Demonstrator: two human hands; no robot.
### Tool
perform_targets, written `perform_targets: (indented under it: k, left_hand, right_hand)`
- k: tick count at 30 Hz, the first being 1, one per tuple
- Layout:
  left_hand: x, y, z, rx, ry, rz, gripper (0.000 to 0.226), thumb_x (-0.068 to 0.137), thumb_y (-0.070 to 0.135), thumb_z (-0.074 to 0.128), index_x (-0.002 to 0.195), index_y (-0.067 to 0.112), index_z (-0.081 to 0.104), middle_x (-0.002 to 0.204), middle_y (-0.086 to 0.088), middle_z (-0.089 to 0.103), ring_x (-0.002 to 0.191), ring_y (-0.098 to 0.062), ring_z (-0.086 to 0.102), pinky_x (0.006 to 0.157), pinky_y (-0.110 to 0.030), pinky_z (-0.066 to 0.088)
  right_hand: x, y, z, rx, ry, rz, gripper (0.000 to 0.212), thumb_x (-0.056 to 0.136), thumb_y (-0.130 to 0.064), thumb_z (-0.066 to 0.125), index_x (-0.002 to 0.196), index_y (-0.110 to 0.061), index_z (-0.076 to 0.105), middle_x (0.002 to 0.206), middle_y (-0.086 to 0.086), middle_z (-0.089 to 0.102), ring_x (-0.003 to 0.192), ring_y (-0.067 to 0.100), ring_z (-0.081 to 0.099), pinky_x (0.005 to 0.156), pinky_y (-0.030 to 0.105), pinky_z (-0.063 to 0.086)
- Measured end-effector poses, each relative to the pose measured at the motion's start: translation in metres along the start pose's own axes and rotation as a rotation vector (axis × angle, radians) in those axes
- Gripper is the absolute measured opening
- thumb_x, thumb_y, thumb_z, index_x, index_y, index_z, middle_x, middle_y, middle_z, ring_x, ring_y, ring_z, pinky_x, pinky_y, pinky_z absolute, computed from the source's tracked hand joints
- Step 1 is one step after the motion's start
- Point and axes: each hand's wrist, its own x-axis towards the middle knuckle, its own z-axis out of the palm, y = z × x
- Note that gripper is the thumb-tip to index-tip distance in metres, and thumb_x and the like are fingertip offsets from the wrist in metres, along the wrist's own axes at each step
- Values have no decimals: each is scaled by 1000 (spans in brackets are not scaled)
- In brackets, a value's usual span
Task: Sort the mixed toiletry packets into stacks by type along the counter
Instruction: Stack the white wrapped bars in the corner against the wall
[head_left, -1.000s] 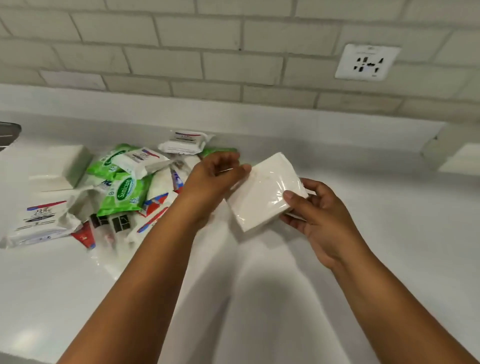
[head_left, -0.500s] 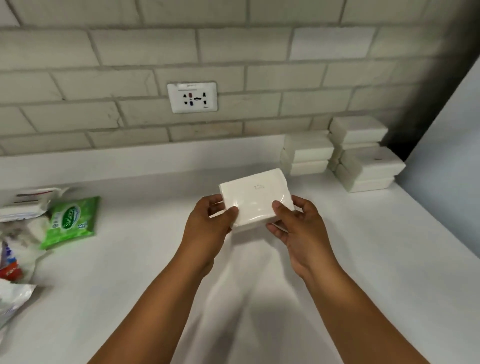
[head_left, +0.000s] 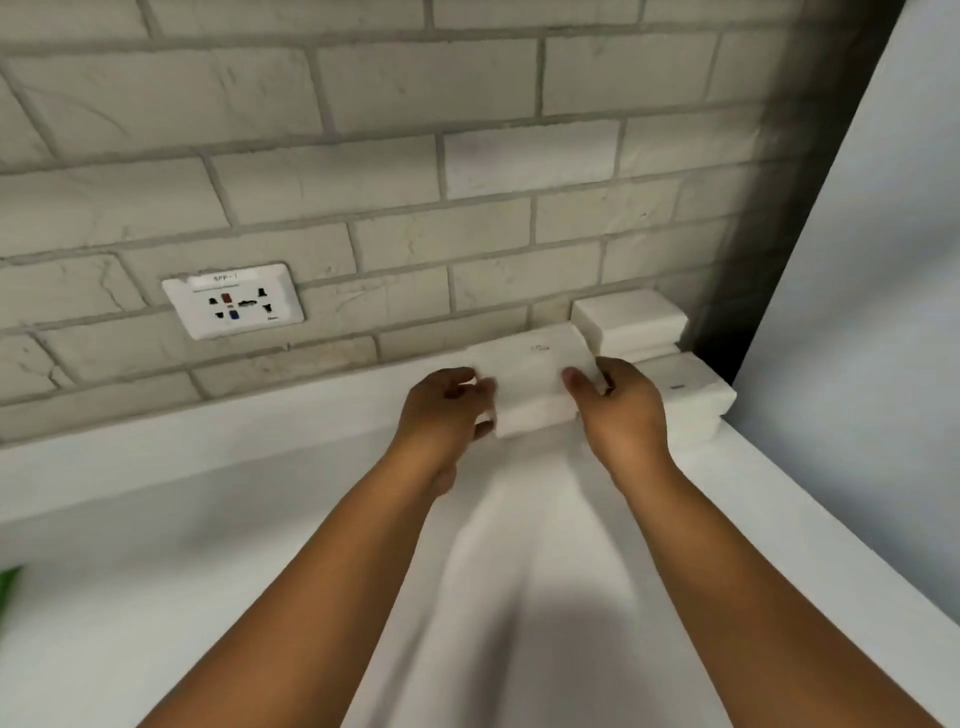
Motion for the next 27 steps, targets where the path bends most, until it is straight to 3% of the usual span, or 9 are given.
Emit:
perform_targets:
  k: [5, 12, 20, 24, 27]
  left_hand:
    - [58, 14, 24, 7, 56, 38, 39, 88, 19, 68, 123, 5, 58, 109, -10, 67, 89, -19, 66, 75, -29, 59]
    - [97, 10, 29, 4, 93, -32, 34, 88, 17, 69, 119, 4, 59, 84, -6, 66, 76, -18, 64, 74, -32, 59]
    - [101, 4, 28, 53, 99, -44, 36, 89, 24, 67, 119, 4, 61, 99, -9, 68, 85, -21, 66, 78, -33, 59]
    - [89, 13, 24, 191, 128, -37, 34, 92, 38, 61, 112, 10, 62, 84, 2, 59, 73, -13, 56, 90, -40, 55]
    - [72, 25, 13, 266, 129, -10, 25, 93, 40, 57, 89, 15, 59, 77, 7, 50, 84, -19, 55, 96, -41, 49]
  right_hand:
    - [56, -4, 10, -116, 38, -36, 43, 91, -36, 59, 129, -16, 51, 108, 2, 61, 100, 19, 58, 81, 22, 38]
    - [87, 10, 34, -317, 22, -98, 44, 95, -34, 53, 132, -10, 51, 122, 12, 62, 116, 28, 56, 93, 30, 42]
    - [89, 15, 42, -545, 27, -195, 36, 99, -30, 44, 119, -2, 56, 110, 19, 63, 105, 33, 57, 94, 39, 43]
    - [84, 6, 36, -663, 59, -210, 40, 98, -39, 42, 120, -10, 57, 114, 12, 60, 108, 30, 49, 89, 36, 39]
    - [72, -14, 31, -641, 60, -223, 40, 97, -43, 45, 124, -16, 57, 121, 9, 57, 115, 31, 42, 88, 39, 41]
